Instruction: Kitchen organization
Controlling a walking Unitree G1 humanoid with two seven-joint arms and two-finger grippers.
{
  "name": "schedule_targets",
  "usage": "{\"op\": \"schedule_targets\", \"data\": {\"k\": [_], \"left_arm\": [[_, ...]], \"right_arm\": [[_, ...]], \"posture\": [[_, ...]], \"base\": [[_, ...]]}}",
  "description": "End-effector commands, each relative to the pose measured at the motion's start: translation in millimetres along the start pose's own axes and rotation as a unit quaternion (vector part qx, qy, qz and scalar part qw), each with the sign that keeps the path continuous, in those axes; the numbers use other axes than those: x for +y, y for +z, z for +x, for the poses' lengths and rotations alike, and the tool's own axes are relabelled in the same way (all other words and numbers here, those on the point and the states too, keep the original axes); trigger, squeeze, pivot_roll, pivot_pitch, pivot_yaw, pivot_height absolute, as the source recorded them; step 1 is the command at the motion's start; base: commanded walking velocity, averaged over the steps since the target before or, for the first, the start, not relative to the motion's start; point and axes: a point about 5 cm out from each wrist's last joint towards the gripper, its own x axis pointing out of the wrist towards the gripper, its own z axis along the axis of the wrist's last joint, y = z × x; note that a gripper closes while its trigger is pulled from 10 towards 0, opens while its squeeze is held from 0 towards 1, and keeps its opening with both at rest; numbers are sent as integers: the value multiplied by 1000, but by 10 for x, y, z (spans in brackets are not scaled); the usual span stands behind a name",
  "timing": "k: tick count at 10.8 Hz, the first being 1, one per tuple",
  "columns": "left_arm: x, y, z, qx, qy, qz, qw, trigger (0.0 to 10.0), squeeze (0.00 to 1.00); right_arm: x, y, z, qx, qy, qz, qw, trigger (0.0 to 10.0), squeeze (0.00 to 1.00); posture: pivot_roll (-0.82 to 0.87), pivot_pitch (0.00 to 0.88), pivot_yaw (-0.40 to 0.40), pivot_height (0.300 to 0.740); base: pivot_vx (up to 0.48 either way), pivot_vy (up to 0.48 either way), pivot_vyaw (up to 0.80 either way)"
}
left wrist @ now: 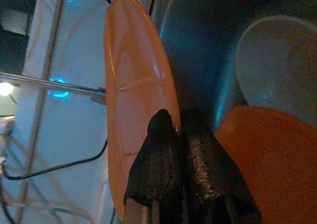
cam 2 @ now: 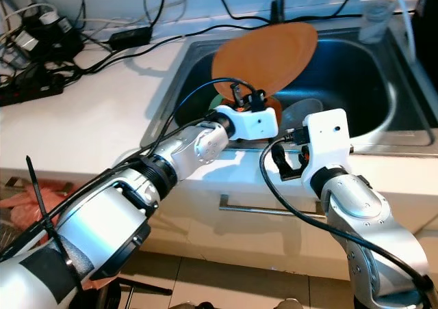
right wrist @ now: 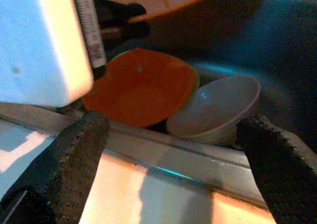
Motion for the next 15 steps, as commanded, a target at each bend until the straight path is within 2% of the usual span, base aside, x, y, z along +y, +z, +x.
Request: {"op": "schedule_targets", "data": {"k": [1, 2, 4, 7, 8, 9, 10, 11, 12, 14, 15], "left_arm": [[-176, -87, -55, 23, -38, -18, 999, 0, 0], [-215, -134, -73, 41, -47, -43, 997, 39, 0], [-246, -188, -97, 57, -57, -51, 995, 392, 0], [-307, -198, -111, 64, -74, -56, 994, 314, 0], [-352, -207, -123, 70, -86, -58, 992, 1490, 0], [-388, -217, -134, 76, -96, -68, 990, 2000, 0], [-506, -244, -174, 90, -129, -85, 984, 4902, 0], [-557, -263, -197, 95, -144, -79, 982, 5922, 0], [-584, -308, -224, 107, -154, -78, 979, 6275, 0], [-411, -449, -237, 137, -126, -100, 977, 6000, 0], [-373, -525, -267, 149, -123, -101, 976, 5922, 0]], "right_arm": [[13, 68, -21, -12, -4, -2, 1000, 10000, 0], [21, 196, -38, -39, -3, -2, 999, 10000, 0], [40, 352, -59, -65, 0, -4, 998, 10000, 0], [49, 415, -85, -71, 1, -6, 997, 10000, 0], [54, 443, -98, -72, 2, -7, 997, 10000, 0], [59, 456, -103, -73, 2, -7, 997, 10000, 0], [70, 476, -113, -73, 4, -7, 997, 10000, 0], [77, 480, -113, -72, 6, -7, 997, 10000, 0], [86, 489, -115, -72, 6, -7, 997, 10000, 0], [88, 506, -163, -74, 1, -3, 997, 10000, 0], [97, 492, -184, -71, 1, -1, 997, 10000, 0]], "posture": [[-353, 107, 214, 740], [-359, 117, 208, 740], [-371, 123, 207, 740], [-384, 127, 209, 740], [-392, 133, 208, 740], [-394, 136, 206, 740], [-394, 141, 203, 740], [-395, 143, 204, 740], [-402, 148, 209, 740], [-408, 161, 222, 740], [-407, 166, 223, 740]], "base": [[0, 0, 0], [0, 0, 0], [0, 0, 0], [0, 0, 0], [0, 0, 0], [0, 0, 0], [0, 0, 0], [0, 0, 0], [0, 0, 0], [0, 0, 0], [0, 0, 0]]}}
